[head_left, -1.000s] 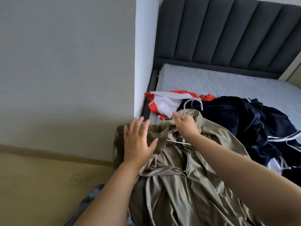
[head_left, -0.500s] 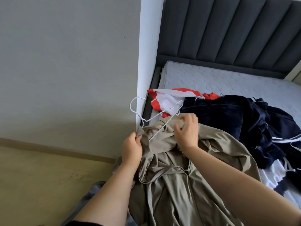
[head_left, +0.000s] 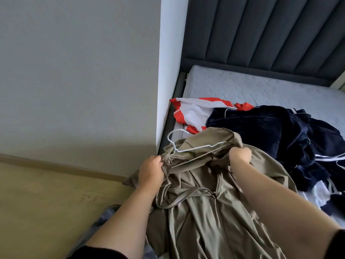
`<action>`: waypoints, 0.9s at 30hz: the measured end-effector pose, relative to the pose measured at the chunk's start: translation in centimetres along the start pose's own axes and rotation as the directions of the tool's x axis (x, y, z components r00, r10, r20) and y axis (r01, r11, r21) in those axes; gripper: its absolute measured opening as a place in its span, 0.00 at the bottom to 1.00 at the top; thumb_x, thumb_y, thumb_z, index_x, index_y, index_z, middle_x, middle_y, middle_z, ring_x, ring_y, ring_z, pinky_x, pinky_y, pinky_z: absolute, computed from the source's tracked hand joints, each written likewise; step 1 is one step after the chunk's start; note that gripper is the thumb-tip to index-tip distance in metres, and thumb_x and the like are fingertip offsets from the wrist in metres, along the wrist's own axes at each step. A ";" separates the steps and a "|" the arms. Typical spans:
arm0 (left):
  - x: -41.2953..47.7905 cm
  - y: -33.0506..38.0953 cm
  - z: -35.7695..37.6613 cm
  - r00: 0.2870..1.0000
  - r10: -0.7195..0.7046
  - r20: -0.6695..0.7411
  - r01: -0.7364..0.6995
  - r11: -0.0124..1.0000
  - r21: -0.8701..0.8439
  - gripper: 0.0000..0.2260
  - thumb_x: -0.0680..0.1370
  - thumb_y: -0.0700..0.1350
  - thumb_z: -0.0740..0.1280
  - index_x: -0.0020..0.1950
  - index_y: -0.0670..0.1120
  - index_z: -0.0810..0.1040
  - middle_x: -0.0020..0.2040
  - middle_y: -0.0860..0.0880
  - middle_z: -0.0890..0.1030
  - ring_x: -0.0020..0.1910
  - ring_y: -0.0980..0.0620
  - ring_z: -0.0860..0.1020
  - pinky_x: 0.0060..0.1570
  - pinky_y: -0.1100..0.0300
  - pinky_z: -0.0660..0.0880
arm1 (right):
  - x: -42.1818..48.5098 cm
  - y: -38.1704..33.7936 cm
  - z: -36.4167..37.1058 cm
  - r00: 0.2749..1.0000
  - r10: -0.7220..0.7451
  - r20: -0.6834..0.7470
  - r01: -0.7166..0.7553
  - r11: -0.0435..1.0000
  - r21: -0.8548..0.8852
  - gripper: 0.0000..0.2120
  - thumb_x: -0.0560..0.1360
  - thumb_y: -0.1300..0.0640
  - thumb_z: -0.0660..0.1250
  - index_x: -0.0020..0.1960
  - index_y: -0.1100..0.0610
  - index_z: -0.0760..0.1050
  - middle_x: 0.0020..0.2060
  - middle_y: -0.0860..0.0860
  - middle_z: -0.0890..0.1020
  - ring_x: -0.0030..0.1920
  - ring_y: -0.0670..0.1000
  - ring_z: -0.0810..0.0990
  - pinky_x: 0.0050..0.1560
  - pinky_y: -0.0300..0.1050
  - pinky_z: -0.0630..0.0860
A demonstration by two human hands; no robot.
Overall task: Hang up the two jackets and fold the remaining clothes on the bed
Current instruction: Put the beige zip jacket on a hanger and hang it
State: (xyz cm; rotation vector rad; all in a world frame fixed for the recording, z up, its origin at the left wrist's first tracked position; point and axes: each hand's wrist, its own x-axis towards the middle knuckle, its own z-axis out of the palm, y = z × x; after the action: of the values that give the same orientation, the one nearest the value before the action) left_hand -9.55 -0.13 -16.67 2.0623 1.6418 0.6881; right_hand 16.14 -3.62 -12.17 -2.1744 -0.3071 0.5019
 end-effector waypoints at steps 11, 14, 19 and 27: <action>-0.4 1.0 -1.2 0.989 0.117 -0.089 -0.115 0.993 0.022 0.04 0.74 0.35 0.61 0.39 0.36 0.73 0.42 0.38 0.76 0.44 0.39 0.73 0.38 0.53 0.61 | -0.8 -4.6 -1.6 0.919 -0.352 -0.181 0.362 0.932 0.025 0.06 0.77 0.62 0.54 0.51 0.56 0.68 0.41 0.50 0.74 0.45 0.54 0.73 0.45 0.47 0.67; -0.4 1.0 -1.0 0.986 0.162 -0.037 -0.161 0.986 0.048 0.04 0.74 0.35 0.61 0.43 0.36 0.75 0.43 0.39 0.76 0.45 0.40 0.73 0.40 0.53 0.63 | -2.7 -4.8 -0.3 0.854 -0.519 0.013 0.515 0.844 -0.147 0.10 0.76 0.62 0.56 0.55 0.57 0.72 0.45 0.54 0.78 0.48 0.58 0.76 0.48 0.48 0.71; -0.4 0.6 -0.6 0.986 0.165 0.012 -0.165 0.985 0.055 0.06 0.76 0.36 0.60 0.48 0.40 0.75 0.46 0.43 0.76 0.49 0.43 0.73 0.39 0.61 0.57 | -6.6 -5.8 2.7 0.737 -0.668 0.102 0.667 0.744 0.042 0.11 0.79 0.58 0.55 0.57 0.55 0.74 0.45 0.50 0.81 0.42 0.50 0.78 0.41 0.44 0.73; -0.2 0.8 -1.6 0.991 0.052 -0.127 -0.065 0.993 -0.097 0.06 0.71 0.27 0.58 0.40 0.34 0.73 0.43 0.36 0.75 0.45 0.38 0.73 0.39 0.55 0.58 | -2.3 -6.2 0.4 0.906 -0.419 -0.066 0.418 0.908 -0.031 0.19 0.76 0.66 0.53 0.65 0.58 0.70 0.57 0.57 0.78 0.58 0.57 0.75 0.49 0.41 0.64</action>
State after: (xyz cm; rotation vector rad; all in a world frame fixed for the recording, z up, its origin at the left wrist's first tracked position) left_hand -9.93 -0.50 -14.93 2.0387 1.5825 0.9177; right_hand 13.61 -0.52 -6.93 -2.0549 -0.7215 0.1771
